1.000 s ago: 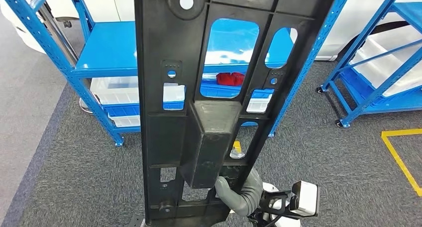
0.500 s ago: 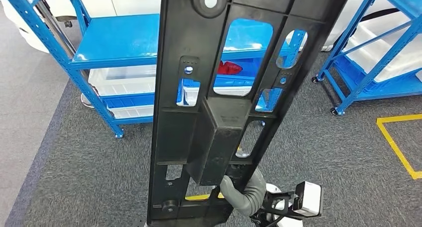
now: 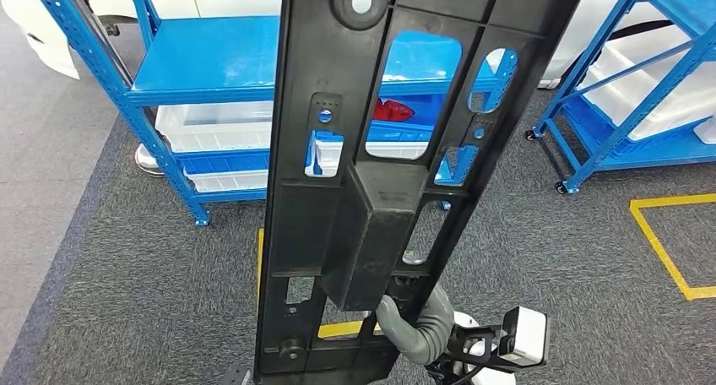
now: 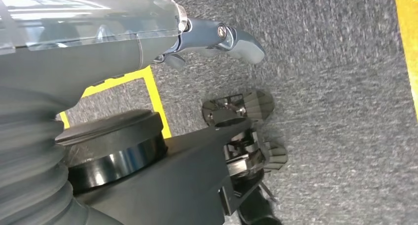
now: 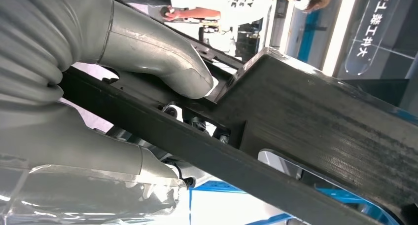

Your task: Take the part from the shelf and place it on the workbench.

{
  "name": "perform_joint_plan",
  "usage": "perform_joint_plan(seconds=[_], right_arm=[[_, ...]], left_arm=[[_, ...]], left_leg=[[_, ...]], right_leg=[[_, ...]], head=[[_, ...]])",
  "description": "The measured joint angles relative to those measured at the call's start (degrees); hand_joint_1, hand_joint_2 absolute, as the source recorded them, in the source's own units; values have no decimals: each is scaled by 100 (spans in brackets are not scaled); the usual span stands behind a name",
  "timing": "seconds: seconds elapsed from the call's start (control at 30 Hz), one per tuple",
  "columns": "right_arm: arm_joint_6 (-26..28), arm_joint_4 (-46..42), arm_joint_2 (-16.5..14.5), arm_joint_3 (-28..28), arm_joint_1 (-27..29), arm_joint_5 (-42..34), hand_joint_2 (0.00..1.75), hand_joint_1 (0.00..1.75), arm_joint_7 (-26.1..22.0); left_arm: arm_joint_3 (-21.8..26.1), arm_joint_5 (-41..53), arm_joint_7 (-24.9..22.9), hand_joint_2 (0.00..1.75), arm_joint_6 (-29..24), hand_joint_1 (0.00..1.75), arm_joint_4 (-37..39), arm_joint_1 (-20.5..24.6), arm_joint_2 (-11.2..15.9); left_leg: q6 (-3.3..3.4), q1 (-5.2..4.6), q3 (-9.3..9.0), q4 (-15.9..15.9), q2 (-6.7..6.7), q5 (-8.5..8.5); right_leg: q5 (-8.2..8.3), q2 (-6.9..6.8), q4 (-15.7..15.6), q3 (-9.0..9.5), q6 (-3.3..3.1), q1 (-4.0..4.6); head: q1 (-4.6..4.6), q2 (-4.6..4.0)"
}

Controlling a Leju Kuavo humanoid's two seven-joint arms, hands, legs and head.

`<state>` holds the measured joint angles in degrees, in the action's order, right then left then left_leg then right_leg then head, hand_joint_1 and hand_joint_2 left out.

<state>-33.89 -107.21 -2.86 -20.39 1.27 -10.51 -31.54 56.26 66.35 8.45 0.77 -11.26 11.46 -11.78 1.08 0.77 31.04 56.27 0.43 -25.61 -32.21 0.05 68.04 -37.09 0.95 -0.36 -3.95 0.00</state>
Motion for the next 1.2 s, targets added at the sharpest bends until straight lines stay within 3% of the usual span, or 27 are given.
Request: perform_joint_plan(seconds=[0.03, 0.07, 0.1, 0.17, 0.23, 0.27, 0.4, 0.47, 0.53, 0.6, 0.67, 0.73, 0.8, 0.9, 0.97, 1.07, 1.1, 1.13, 1.17, 1.2], right_arm=[[1, 0, 0, 8, 7, 1, 175, 175, 4], [1, 0, 0, 15, 13, 2, 175, 175, 9], [2, 0, 0, 20, 17, 2, 175, 175, 13], [2, 0, 0, 23, 17, 2, 175, 175, 15], [1, 0, 0, 24, 12, 2, 175, 175, 16], [1, 0, 0, 25, 12, 2, 175, 175, 16], [-6, 0, 0, 35, 25, 0, 175, 175, 10], [-14, 1, 0, 38, 35, -5, 175, 175, -14], [-17, 7, 0, 39, 54, -7, 175, 175, -56], [-16, 15, 0, 39, 85, 1, 175, 175, -90], [-14, 19, 0, 39, 122, 16, 175, 175, -116], [-14, 19, -1, 39, 141, 30, 175, 175, -134], [-15, 13, -11, 39, 144, 45, 175, 175, -130], [-16, -27, -37, 37, 166, 79, 175, 175, -90], [-16, -59, -43, 37, 175, 86, 175, 175, -81], [-16, -78, -48, 37, 183, 90, 175, 175, -79], [-16, -78, -48, 37, 191, 91, 175, 175, -79], [-17, -78, -48, 37, 198, 92, 175, 175, -78], [-18, -78, -48, 37, 203, 92, 175, 175, -78], [-21, -79, -48, 37, 207, 92, 175, 175, -77]], left_arm=[[-13, 10, -8, 175, 2, 0, 0, -2, 0], [-22, 17, -12, 175, 2, 0, 0, -5, 0], [-30, 22, -14, 175, 3, 0, 0, -6, 0], [-41, 24, -15, 175, 4, 0, 0, -2, -2], [-54, 25, -15, 175, 4, 0, 0, 3, -5], [-58, 26, -15, 175, 4, 0, 0, 4, -5], [-69, 29, -17, 175, -3, 0, 0, 9, -2], [-71, 29, -21, 175, -18, 0, 0, 2, 0], [-70, 29, -25, 175, -38, 0, 0, -26, 3], [-70, 30, -26, 175, -55, 0, 0, -57, 8], [-70, 33, -26, 175, -71, 0, 0, -85, 15], [-72, 37, -26, 175, -89, 0, 0, -101, 24], [-72, 45, -20, 175, -97, 0, 0, -105, 29], [-72, 51, -4, 175, -102, 0, 0, -114, 31], [-72, 51, 4, 175, -104, 0, 0, -109, 25], [-72, 51, 7, 175, -105, 0, 0, -117, 25], [-72, 51, 7, 175, -105, 0, 0, -125, 27], [-73, 51, 8, 175, -105, 0, 0, -129, 28], [-73, 52, 9, 175, -104, 0, 0, -128, 28], [-74, 57, 12, 175, -103, 0, 0, -124, 28]], left_leg=[[4, -3, 23, 9, 15, 7], [5, -5, 40, 20, 33, 11], [1, -6, 50, 32, 48, 11], [-17, -6, 49, 56, 71, 1], [-66, -31, 58, 87, 88, -13], [-94, -43, 71, 101, 102, -14], [-211, -48, 118, 164, 149, -73], [-256, -35, 323, 640, 75, -383], [-280, -26, 677, 1440, 20, -765], [-290, -24, 883, 1893, 13, -891], [-279, -22, 755, 1631, 7, -652], [-244, -16, 377, 853, -76, -247], [-208, -14, 103, 266, -192, -75], [-145, -7, 72, 140, -184, -69], [-74, 23, 66, 91, -122, -29], [-24, 22, 76, 71, -3, -10], [-22, 18, 81, 75, 39, -11], [-22, 15, 84, 79, 80, -12], [-26, 15, 84, 83, 116, -15], [-33, 15, 78, 88, 147, -20]], right_leg=[[-144, -1, 379, -177, 21, -15], [-189, -2, 606, -281, 37, -28], [-125, -5, 623, -279, 46, -39], [269, -46, -34, 63, 33, -53], [533, -143, -765, 417, -11, -25], [570, -174, -939, 485, -36, -7], [601, -101, -1027, 460, -167, -12], [636, -61, -1066, 465, -234, -35], [646, -8, -1067, 448, -261, -23], [649, 41, -1062, 440, -266, -15], [648, 106, -1049, 444, -263, -14], [638, 191, -1026, 449, -245, -11], [636, 265, -990, 417, -195, 0], [660, 335, -982, 358, -91, -2], [529, 259, -812, 279, -29, 2], [1, 76, 219, -204, 55, -23], [-101, 58, 538, -357, 75, -35], [-97, 47, 670, -420, 86, -43], [24, 30, 550, -357, 88, -49], [220, -3, 218, -182, 81, -51]], head=[[1, 0], [1, 0], [1, 0], [1, 0], [1, 0], [1, 0], [-1, 0], [-1, 0], [-1, 0], [-1, 0], [-1, 0], [-1, 0], [-1, 0], [-1, 0], [0, 0], [0, 0], [0, 0], [0, 0], [0, 0], [0, 0]])
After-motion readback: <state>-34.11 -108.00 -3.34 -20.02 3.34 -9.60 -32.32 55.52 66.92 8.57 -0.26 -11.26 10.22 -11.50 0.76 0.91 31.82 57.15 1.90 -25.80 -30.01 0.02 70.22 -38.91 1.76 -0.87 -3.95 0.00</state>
